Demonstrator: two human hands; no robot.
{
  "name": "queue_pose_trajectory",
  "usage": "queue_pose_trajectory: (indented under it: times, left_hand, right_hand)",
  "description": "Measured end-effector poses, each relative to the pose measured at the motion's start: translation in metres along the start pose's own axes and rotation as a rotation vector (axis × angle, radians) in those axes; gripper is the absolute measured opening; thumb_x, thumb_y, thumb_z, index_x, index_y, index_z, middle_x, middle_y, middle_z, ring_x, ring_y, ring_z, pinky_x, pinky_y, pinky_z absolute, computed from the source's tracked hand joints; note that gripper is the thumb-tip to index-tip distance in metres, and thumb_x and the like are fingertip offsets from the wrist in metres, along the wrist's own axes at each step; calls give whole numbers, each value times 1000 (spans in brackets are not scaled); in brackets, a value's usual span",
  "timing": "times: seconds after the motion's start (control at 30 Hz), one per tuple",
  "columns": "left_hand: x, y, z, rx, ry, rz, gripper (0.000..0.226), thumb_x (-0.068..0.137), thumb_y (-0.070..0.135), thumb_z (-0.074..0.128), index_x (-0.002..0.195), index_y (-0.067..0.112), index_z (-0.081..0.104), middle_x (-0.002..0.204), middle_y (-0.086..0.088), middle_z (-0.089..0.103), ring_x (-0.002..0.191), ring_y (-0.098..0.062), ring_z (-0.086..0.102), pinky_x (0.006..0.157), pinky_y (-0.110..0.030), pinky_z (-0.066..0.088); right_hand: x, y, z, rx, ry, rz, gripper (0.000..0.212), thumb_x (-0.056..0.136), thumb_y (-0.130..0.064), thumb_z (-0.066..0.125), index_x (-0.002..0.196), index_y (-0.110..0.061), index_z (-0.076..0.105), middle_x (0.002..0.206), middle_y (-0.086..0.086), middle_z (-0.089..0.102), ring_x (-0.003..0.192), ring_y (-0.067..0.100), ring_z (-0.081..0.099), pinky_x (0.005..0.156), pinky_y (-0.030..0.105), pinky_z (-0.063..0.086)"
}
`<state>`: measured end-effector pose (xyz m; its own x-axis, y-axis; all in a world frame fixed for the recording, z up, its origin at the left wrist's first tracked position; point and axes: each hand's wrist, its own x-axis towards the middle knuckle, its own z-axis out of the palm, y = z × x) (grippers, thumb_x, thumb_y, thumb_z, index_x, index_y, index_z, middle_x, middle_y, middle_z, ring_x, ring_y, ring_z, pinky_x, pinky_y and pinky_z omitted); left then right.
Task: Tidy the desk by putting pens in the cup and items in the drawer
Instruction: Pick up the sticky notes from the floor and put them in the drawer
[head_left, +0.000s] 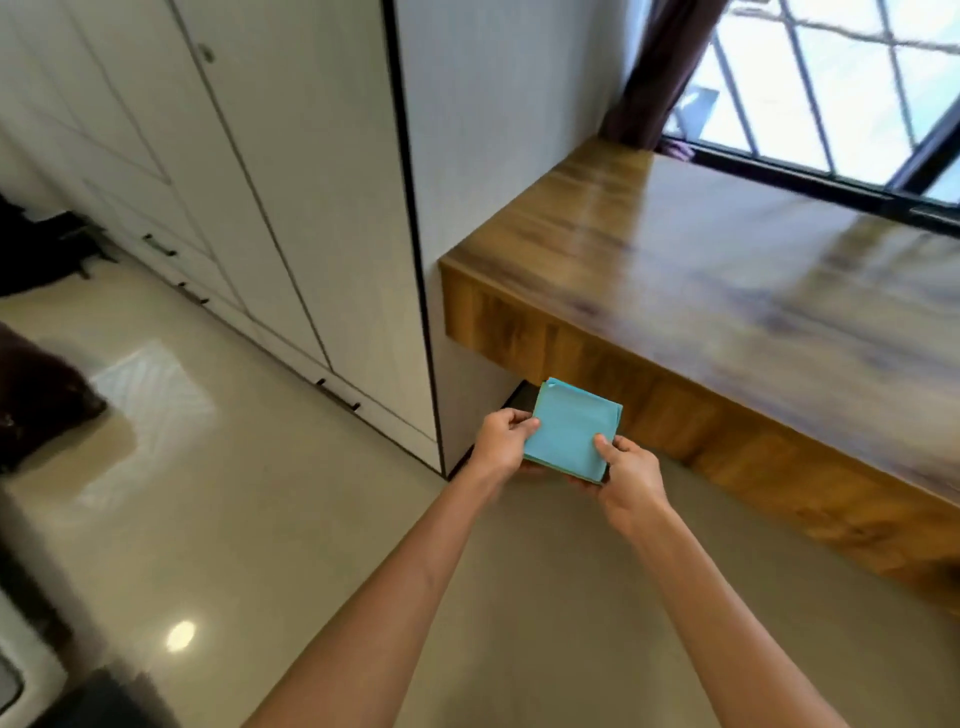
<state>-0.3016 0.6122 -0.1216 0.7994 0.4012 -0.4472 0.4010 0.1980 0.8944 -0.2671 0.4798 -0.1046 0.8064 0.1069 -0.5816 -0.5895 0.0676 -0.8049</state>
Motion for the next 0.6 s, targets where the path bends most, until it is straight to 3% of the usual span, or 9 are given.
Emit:
queue_pose_trajectory:
  times: [0.1,0.2,0.37,0.43,0.5,0.6]
  left_hand:
    - [21,15,24,-71,-77,-23,11,98,16,49,96,9,57,87,-7,63,76,-17,62,65,-35,57]
    - [46,23,50,-221,-53,-111,20,97,25,51,107,8,56,87,-5,61,81,-20,61,80,-39,54]
    - [90,16,83,-450,-3,-219,64,75,41,76,122,8,50,116,-8,63,107,-25,60,94,-40,49]
    - [105,12,88,-544,-38,-196,77,67,46,81,129,10,52,123,-11,64,111,-27,62,85,-38,56]
    - [117,7,92,-593,-122,-179,90,61,61,77,132,12,53,124,-10,64,111,-26,64,81,-36,58]
    - [127,-6,95,-576,-155,-158,106,53,83,62,136,19,50,129,-7,62,117,-25,60,101,-43,47]
  right_hand:
    - [0,-23,-14,147,112,-21,17,98,-9,49,113,-5,53,108,12,61,99,29,61,82,45,52]
    - [8,-50,-34,260,196,-59,19,97,-9,49,116,-4,51,110,14,61,100,30,61,81,46,52]
    - [31,-78,-52,267,183,-82,20,96,-9,52,114,-4,50,106,12,63,96,29,64,73,45,54]
    - [36,-75,-51,218,146,-93,19,96,-10,52,114,-4,52,106,11,65,96,27,65,68,39,55]
    - [39,-73,-51,206,120,-99,17,96,-12,52,111,-6,55,107,11,66,98,26,66,64,35,58]
    - [41,-75,-52,189,108,-131,14,96,-13,52,106,-9,60,109,12,68,100,26,66,64,33,60]
